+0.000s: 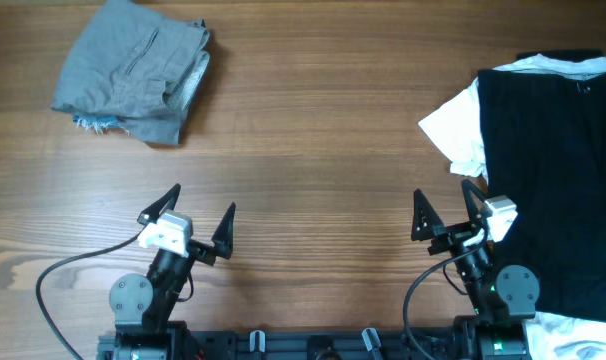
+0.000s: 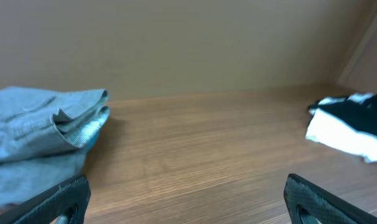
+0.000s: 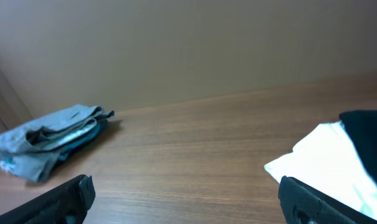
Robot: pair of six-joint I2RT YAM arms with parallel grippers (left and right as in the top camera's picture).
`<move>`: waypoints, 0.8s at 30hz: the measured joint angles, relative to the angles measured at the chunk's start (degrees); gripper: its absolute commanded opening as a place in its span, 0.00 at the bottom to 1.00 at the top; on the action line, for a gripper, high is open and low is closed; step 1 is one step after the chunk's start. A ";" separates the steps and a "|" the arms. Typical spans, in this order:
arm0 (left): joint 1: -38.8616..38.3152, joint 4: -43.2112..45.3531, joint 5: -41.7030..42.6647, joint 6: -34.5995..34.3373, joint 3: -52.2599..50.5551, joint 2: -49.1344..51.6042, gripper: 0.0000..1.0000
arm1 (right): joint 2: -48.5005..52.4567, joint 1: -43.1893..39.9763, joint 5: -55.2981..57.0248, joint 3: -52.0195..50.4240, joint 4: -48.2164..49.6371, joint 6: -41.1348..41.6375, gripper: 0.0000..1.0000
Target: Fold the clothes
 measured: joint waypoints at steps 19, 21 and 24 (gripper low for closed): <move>0.00 -39.08 0.66 -9.84 43.41 46.66 1.00 | 85.26 -7.63 -2.34 77.53 -54.47 -8.28 1.00; 0.00 -39.36 0.83 -9.84 43.54 50.56 1.00 | 90.55 -9.40 -2.34 79.82 -51.60 -9.33 0.99; 0.00 -39.54 1.73 -9.84 43.54 52.39 1.00 | 94.62 -12.31 1.90 80.15 -45.66 -8.04 0.94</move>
